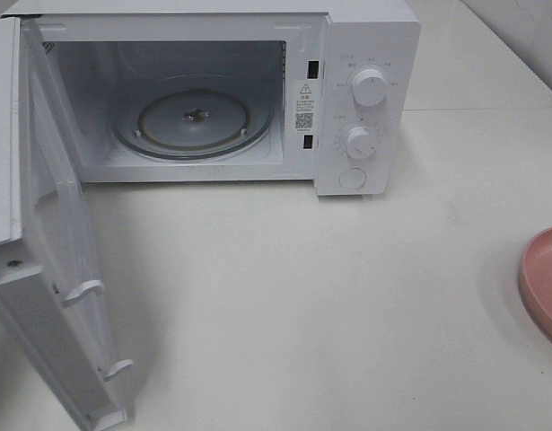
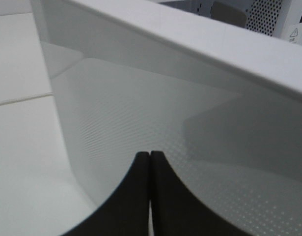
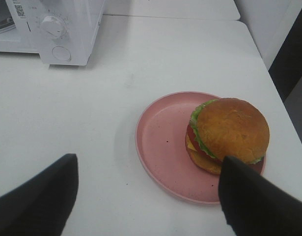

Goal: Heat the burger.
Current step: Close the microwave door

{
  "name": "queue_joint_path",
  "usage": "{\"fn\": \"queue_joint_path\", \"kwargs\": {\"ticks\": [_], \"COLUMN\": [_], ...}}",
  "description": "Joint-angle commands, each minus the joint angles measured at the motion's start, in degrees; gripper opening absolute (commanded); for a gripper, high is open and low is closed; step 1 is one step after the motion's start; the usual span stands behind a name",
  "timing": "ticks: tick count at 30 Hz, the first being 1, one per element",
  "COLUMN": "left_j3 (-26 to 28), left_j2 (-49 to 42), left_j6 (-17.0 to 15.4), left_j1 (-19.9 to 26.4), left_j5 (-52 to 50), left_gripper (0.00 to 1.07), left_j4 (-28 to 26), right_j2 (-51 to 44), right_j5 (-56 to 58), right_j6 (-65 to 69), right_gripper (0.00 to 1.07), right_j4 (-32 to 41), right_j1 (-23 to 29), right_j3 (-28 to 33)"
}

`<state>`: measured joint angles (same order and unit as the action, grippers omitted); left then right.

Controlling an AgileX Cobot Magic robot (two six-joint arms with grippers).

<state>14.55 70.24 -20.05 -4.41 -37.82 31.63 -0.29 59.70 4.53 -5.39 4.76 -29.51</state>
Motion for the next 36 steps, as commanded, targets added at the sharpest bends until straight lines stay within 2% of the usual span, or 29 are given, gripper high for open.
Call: {"fn": "queue_joint_path", "kwargs": {"ticks": [1,3,6,10,11,13,14,16,17,18,19,20,21,23,24,25,28,36], "left_j3": [2.1,3.2,4.0,5.6,6.8,7.3,8.4,8.8,10.0,10.6,10.6,12.0,12.0,14.1,14.1,15.7,18.4,25.0], "left_j2": [1.8,4.5,6.8,8.8,10.0,10.7,12.1,12.7,14.0,14.7,14.7,16.0,16.0,18.0,18.0,19.3,21.5,26.6], "left_j6": [1.2,2.8,4.3,4.3,4.4,4.5,5.4,6.5,9.1,10.4,10.4,12.8,12.8,16.3,16.3,18.7,21.0,21.5], "left_j1": [-3.0,-5.1,-6.7,-9.2,-10.8,-11.5,-13.4,-14.4,-16.3,-17.4,-17.4,-19.3,-19.3,-22.3,-22.3,-23.9,-26.3,-30.0], "left_j5": [-1.0,-1.1,-1.6,-1.5,-1.0,-1.0,-1.0,-1.1,-1.1,-1.1,-1.1,-1.1,-1.1,-1.4,-1.4,-1.4,-1.6,-1.6], "left_gripper": [0.00,0.00,0.00,0.00,0.00,0.00,0.00,0.00,0.00,0.00,0.00,0.00,0.00,0.00,0.00,0.00,0.00,0.00], "left_j4": [-0.7,-6.1,-6.8,-8.1,-11.2,-12.5,-15.8,-17.1,-20.3,-22.2,-22.2,-25.7,-25.7,-31.6,-31.6,-34.7,-38.6,-42.4], "right_j2": [-1.4,-1.4,-1.4,-1.4,-1.4,-1.4,-1.4,-1.4,-1.4,-1.4,-1.4,-1.4,-1.4,-1.4,-1.4,-1.4,-1.4,-1.4], "right_j5": [-0.5,-0.5,-0.5,-0.5,-0.5,-0.5,-0.5,-0.5,-0.5,-0.5,-0.5,-0.5,-0.5,-0.5,-0.5,-0.5,-0.5,-0.5], "right_j6": [-0.3,-0.3,-0.3,-0.3,-0.3,-0.3,-0.3,-0.3,-0.3,-0.3,-0.3,-0.3,-0.3,-0.3,-0.3,-0.3,-0.3,-0.2], "right_gripper": [0.76,0.76,0.76,0.76,0.76,0.76,0.76,0.76,0.76,0.76,0.76,0.76,0.76,0.76,0.76,0.76,0.76,0.76], "right_j4": [-0.2,-0.2,-0.2,-0.2,-0.2,-0.2,-0.2,-0.2,-0.2,-0.2,-0.2,-0.2,-0.2,-0.2,-0.2,-0.2,-0.2,-0.2], "right_j1": [-0.1,-0.1,-0.1,-0.1,-0.1,-0.1,-0.1,-0.1,-0.1,-0.1,-0.1,-0.1,-0.1,-0.1,-0.1,-0.1,-0.1,-0.1], "right_j3": [0.2,0.2,0.2,0.2,0.2,0.2,0.2,0.2,0.2,0.2,0.2,0.2,0.2,0.2,0.2,0.2,0.2,0.2]}}
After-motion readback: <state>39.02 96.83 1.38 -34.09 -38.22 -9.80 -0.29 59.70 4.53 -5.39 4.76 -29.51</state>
